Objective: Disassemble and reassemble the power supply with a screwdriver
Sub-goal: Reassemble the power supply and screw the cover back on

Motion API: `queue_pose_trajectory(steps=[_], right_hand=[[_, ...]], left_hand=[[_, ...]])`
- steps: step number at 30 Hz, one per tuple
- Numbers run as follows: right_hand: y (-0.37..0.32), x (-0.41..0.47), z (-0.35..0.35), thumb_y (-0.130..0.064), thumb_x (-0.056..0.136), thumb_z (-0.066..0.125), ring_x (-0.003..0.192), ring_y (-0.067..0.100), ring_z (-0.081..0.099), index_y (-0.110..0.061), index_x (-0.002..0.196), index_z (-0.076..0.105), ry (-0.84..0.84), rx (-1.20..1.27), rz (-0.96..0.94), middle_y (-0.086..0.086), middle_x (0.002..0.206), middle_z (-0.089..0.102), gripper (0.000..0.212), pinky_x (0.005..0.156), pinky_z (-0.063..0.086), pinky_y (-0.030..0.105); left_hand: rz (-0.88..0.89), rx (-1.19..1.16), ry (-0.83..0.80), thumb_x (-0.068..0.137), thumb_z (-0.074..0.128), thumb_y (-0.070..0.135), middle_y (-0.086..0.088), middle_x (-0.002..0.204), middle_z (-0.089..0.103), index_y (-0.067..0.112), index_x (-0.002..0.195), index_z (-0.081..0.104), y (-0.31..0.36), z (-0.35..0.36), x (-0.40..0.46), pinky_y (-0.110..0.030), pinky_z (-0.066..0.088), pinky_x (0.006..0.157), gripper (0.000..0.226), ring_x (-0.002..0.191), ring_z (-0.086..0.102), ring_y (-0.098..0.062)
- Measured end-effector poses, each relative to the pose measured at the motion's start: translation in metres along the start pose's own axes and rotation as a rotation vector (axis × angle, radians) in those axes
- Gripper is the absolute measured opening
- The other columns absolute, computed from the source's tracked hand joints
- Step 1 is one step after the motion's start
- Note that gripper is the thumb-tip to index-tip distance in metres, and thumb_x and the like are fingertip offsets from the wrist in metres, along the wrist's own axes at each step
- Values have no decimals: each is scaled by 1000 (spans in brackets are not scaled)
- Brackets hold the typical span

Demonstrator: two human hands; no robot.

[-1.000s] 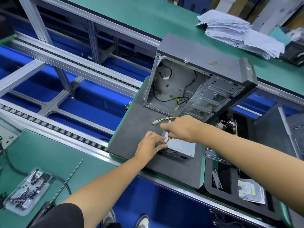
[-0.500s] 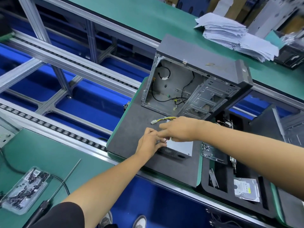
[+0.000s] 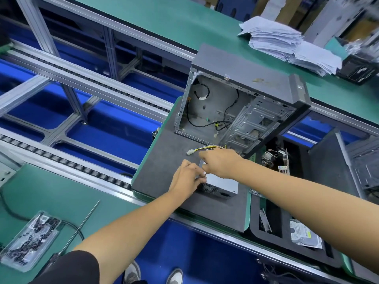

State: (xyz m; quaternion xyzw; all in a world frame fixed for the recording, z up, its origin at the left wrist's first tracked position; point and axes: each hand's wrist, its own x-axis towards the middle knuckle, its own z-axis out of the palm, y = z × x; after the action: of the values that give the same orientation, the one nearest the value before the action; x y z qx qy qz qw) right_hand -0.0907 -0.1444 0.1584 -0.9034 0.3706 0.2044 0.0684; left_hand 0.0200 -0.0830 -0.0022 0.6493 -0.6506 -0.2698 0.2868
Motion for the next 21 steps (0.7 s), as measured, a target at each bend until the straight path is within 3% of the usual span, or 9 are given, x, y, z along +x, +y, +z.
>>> queue_pose_trajectory(steps=[4, 7, 9, 11, 12, 14, 16, 19, 21], right_hand=[[10, 3, -9, -32, 99, 44, 63, 20, 42, -26, 86, 41, -55, -223, -186, -8, 65, 39, 15, 50, 24, 30], [10, 7, -18, -24, 100, 44, 68, 26, 54, -25, 103, 47, -91, -506, -403, -5, 78, 52, 5, 52, 36, 32], [10, 8, -24, -19, 99, 46, 69, 28, 56, -26, 112, 48, -111, -618, -525, -1, 92, 54, 14, 61, 48, 37], [9, 6, -21, -28, 99, 45, 69, 27, 56, -25, 112, 47, -105, -574, -485, -3, 93, 54, 14, 60, 47, 38], [10, 5, -18, -36, 97, 44, 66, 24, 53, -24, 109, 47, -77, -456, -393, -5, 86, 53, 17, 57, 43, 35], [13, 4, -7, -40, 97, 41, 58, 16, 43, -22, 101, 46, -36, -266, -216, -9, 70, 43, 19, 57, 39, 36], [16, 5, -1, -33, 99, 39, 57, 10, 34, -19, 94, 45, -21, -253, -175, -11, 66, 36, 16, 61, 41, 37], [20, 2, -4, -28, 99, 42, 65, 15, 41, -23, 97, 51, -49, -220, -198, -10, 74, 44, 11, 57, 35, 33], [27, -1, -4, -17, 92, 47, 75, 16, 42, -25, 93, 54, -44, -195, -243, -8, 92, 40, 11, 53, 30, 30]], left_hand=[[69, -171, -75, 92, 72, 34, 17, 96, 66, 29, 107, 74, -8, -2, 3, -32, 52, 88, 16, 106, 58, -6], [88, -220, -98, 96, 68, 33, 12, 107, 76, 26, 110, 77, -5, 1, 8, -14, 48, 86, 18, 102, 65, -3], [94, -236, -82, 96, 68, 32, 11, 105, 77, 24, 108, 78, -5, 5, 9, -16, 49, 85, 17, 100, 67, -3], [84, -229, -50, 95, 69, 31, 9, 96, 78, 22, 99, 79, -7, 6, 7, -28, 53, 81, 14, 92, 71, -11], [85, -226, -35, 94, 70, 30, 8, 91, 78, 21, 97, 78, -8, 6, 7, -27, 53, 77, 12, 87, 71, -9], [111, -235, -16, 94, 70, 24, 10, 93, 78, 20, 99, 77, -7, 6, 5, -10, 46, 75, 9, 86, 65, 11], [120, -258, -40, 94, 71, 21, 11, 100, 78, 17, 102, 77, -5, 5, 6, -6, 45, 80, 10, 90, 60, 19], [30, -255, -135, 87, 77, 30, 12, 103, 76, 26, 110, 74, -9, 2, 10, -28, 53, 89, 23, 97, 68, 0], [32, -64, -106, 83, 79, 39, 13, 102, 74, 36, 114, 71, -13, -1, 8, -33, 53, 86, 33, 98, 66, -10]])
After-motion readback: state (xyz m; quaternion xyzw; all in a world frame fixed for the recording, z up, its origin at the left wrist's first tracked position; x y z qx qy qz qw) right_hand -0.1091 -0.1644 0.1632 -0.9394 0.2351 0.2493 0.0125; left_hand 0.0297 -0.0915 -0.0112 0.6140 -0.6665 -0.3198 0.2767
